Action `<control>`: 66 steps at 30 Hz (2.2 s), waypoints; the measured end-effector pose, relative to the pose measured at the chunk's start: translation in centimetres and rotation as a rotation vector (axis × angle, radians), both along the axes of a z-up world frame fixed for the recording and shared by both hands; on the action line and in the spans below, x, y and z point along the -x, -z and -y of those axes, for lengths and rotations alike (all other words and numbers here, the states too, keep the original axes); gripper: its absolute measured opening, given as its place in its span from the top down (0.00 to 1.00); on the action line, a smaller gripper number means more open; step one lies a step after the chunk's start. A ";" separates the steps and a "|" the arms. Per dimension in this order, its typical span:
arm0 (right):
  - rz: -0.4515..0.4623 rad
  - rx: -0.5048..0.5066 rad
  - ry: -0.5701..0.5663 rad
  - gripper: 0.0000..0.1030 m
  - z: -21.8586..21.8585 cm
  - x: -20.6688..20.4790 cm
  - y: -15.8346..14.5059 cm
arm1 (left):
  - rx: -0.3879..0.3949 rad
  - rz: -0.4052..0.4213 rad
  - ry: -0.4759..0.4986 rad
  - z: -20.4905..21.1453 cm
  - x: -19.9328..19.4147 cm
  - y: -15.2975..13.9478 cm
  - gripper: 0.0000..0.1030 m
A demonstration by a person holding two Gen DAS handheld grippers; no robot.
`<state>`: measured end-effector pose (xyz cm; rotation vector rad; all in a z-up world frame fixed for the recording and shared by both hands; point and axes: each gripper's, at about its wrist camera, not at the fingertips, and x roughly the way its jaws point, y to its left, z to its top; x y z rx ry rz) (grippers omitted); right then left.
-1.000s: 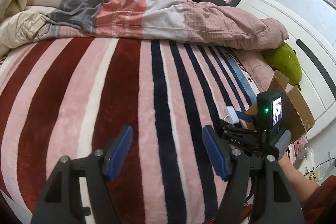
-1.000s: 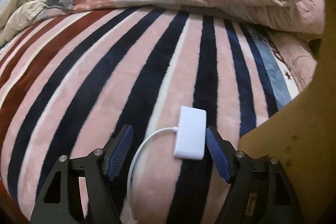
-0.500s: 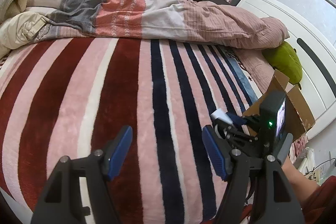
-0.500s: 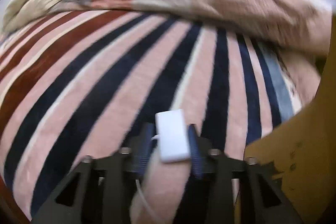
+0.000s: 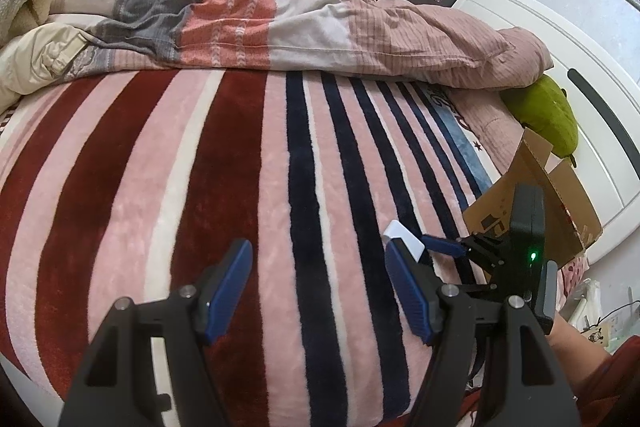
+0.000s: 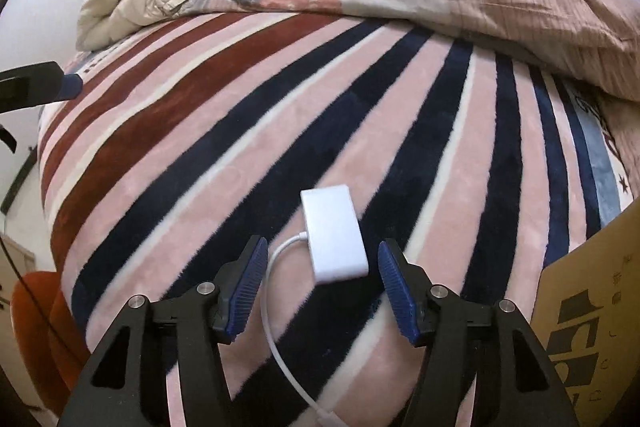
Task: Organize rigid objects
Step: 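Return the right gripper and grasp the white charger block, then carry the charger into the box and open the right gripper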
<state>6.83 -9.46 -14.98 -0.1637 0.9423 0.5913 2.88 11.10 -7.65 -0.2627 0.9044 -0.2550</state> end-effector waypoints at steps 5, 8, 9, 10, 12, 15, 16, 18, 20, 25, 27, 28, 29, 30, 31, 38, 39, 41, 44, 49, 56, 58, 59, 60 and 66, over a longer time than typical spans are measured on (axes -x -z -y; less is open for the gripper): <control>0.031 0.030 -0.043 0.63 -0.5 1.0 0.2 | -0.003 -0.006 0.003 0.2 -0.1 0.0 0.36; 0.046 0.019 -0.058 0.64 -0.6 1.1 -0.3 | -0.006 -0.009 0.004 0.4 0.0 -0.1 0.36; 0.042 0.012 -0.063 0.64 -0.6 1.0 -0.4 | -0.006 -0.008 0.004 0.5 0.1 -0.1 0.36; 0.035 0.004 -0.073 0.67 -0.7 1.0 -0.4 | -0.005 -0.007 0.004 0.5 0.0 -0.1 0.36; 0.016 0.016 -0.085 0.69 -1.0 0.7 0.0 | -0.006 -0.008 0.000 0.5 0.1 -0.2 0.36; 0.011 0.027 -0.081 0.62 -1.5 0.4 0.5 | -0.013 -0.011 -0.003 0.6 0.3 -0.2 0.36; 0.018 0.024 -0.081 0.60 -1.6 0.4 0.6 | -0.014 -0.013 -0.005 0.5 0.3 -0.2 0.36; 0.030 0.019 -0.083 0.60 -1.9 0.3 0.7 | -0.017 -0.019 -0.010 0.5 0.3 -0.2 0.36; 0.036 0.008 -0.089 0.60 -2.1 0.3 0.7 | -0.016 -0.020 -0.011 0.4 0.3 -0.2 0.36; 0.073 0.022 -0.122 0.78 -2.8 0.7 0.6 | -0.021 -0.025 -0.013 0.5 0.4 -0.3 0.36; 0.079 0.011 -0.139 0.78 -3.0 1.0 0.1 | -0.021 -0.030 -0.016 0.5 0.4 -0.3 0.36; 0.077 0.004 -0.150 0.78 -3.0 1.0 -0.1 | -0.019 -0.032 -0.017 0.5 0.3 -0.3 0.36; 0.077 -0.006 -0.159 0.78 -3.0 1.1 -0.5 | -0.010 -0.030 -0.015 0.5 0.4 -0.4 0.36; 0.078 -0.016 -0.174 0.78 -3.1 1.4 -1.0 | -0.001 -0.028 -0.011 0.6 0.4 -0.5 0.36; 0.087 -0.032 -0.197 0.78 -3.3 1.7 -2.0 | 0.011 -0.026 -0.005 0.6 0.3 -0.7 0.36; 0.155 -0.146 -0.310 0.78 -2.9 4.0 -9.4 | 0.138 0.059 0.112 2.6 -0.1 -4.7 0.50; 0.172 -0.162 -0.321 0.78 -2.6 4.3 -10.6 | 0.152 0.068 0.139 3.1 -0.5 -5.5 0.53; 0.208 -0.192 -0.334 0.78 -1.9 4.8 -12.9 | 0.156 0.087 0.180 4.3 -1.0 -6.8 0.61; 0.253 -0.223 -0.336 0.78 -0.1 5.0 -15.9 | 0.201 0.125 0.243 6.1 -2.1 -9.3 0.73; 0.302 -0.241 -0.272 0.78 4.8 4.3 -18.9 | 0.173 0.161 0.331 11.5 -3.9 -12.6 0.73; 0.306 -0.242 -0.138 0.78 12.9 2.8 -20.5 | 0.134 0.148 0.461 20.8 -7.2 -14.4 0.73; 0.276 -0.243 -0.086 0.78 15.6 2.2 -20.2 | 0.132 0.120 0.499 23.6 -8.2 -13.9 0.73; 0.262 -0.243 -0.068 0.78 16.6 1.9 -20.1 | 0.130 0.108 0.513 24.6 -8.5 -13.6 0.73; 0.246 -0.238 -0.049 0.78 17.7 1.8 -19.8 | 0.125 0.086 0.528 25.8 -9.0 -12.9 0.73; 0.119 -0.157 0.010 0.78 20.9 0.0 -15.9 | 0.069 -0.012 0.573 29.7 -9.7 -9.2 0.73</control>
